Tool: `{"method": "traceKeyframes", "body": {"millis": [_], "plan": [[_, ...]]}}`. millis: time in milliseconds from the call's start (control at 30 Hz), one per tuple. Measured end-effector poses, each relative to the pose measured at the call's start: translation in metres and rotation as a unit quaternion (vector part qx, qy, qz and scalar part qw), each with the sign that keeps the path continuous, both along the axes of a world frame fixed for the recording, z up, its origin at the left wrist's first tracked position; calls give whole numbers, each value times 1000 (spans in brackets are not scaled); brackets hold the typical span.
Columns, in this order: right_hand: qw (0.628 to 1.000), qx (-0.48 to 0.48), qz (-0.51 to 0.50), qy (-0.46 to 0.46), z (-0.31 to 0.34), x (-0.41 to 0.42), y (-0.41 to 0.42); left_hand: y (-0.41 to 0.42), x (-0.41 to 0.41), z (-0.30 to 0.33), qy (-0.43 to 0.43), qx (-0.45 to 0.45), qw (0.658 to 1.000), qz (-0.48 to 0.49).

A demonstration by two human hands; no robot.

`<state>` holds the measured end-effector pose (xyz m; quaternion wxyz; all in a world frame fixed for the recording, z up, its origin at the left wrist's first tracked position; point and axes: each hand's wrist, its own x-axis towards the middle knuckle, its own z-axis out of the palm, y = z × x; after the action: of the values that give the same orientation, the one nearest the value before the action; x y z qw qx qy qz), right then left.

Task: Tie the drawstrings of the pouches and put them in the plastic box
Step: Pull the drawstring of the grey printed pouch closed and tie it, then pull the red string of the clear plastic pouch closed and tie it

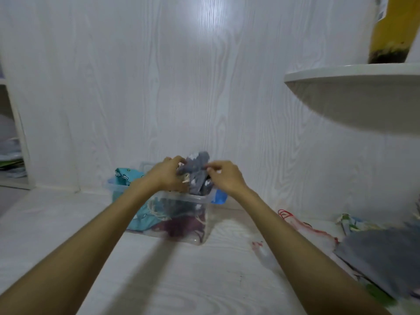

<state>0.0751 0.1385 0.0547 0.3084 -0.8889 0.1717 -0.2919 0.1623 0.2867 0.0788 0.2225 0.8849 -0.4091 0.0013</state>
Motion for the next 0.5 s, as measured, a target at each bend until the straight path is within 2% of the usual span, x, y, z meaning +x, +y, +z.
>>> {"method": "traceKeyframes", "body": {"millis": [67,133,233,333,400,500], "plan": [[984,-93,25,149,-10,6,1,-3,7,-9,24,-16,1000,0],[959,-170,25,225,-9,12,1,-10,3,-11,77,37,996,-18],[948,-162,49,268,-1,12,0,-21,-9,-11,106,128,985,-44],[965,-89,107,220,13,-5,-7,-25,-1,-3,88,125,988,-27],[980,-54,107,156,24,-25,-19,-23,-3,9,12,124,991,53],[984,-38,73,161,30,-62,-52,-30,-30,25,-161,44,980,104]]}}
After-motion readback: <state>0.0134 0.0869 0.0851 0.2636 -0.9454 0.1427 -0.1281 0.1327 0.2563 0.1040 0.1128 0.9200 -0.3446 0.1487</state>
